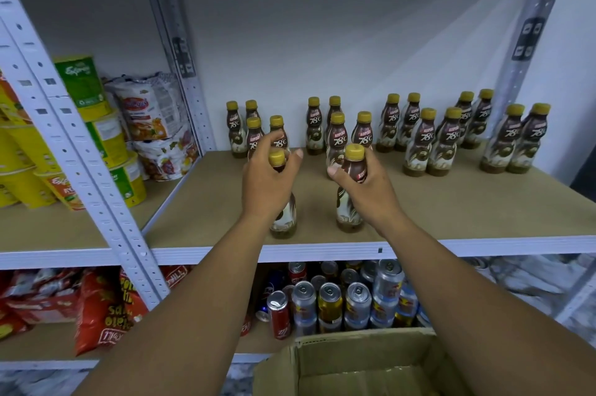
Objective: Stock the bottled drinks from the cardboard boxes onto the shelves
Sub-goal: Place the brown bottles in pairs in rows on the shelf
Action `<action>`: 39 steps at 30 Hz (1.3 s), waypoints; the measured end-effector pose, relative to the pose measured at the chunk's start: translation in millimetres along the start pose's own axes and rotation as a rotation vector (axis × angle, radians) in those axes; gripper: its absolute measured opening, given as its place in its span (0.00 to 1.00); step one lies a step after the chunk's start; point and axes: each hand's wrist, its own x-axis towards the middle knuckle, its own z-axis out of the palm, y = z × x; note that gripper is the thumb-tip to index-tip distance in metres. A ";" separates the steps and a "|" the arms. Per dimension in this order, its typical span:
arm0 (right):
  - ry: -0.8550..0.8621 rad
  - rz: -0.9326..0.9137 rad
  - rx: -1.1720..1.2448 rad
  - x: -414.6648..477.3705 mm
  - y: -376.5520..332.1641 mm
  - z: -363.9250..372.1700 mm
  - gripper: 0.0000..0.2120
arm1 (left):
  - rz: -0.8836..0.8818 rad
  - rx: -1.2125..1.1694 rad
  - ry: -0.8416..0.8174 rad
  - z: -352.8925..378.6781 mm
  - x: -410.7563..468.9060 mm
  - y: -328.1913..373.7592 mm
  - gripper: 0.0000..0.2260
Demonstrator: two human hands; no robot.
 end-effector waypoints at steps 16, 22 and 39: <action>0.041 0.042 -0.044 -53.2 50.0 -3.0 0.30 | -0.156 -0.117 -0.077 -18.7 -77.0 -38.2 0.31; 0.071 0.040 -0.076 -55.5 52.5 0.0 0.29 | -0.148 -0.081 -0.036 -12.0 -83.7 -47.1 0.29; 0.054 0.005 -0.117 -55.8 60.9 -2.3 0.32 | -0.043 0.020 -0.050 -9.6 -86.2 -64.1 0.28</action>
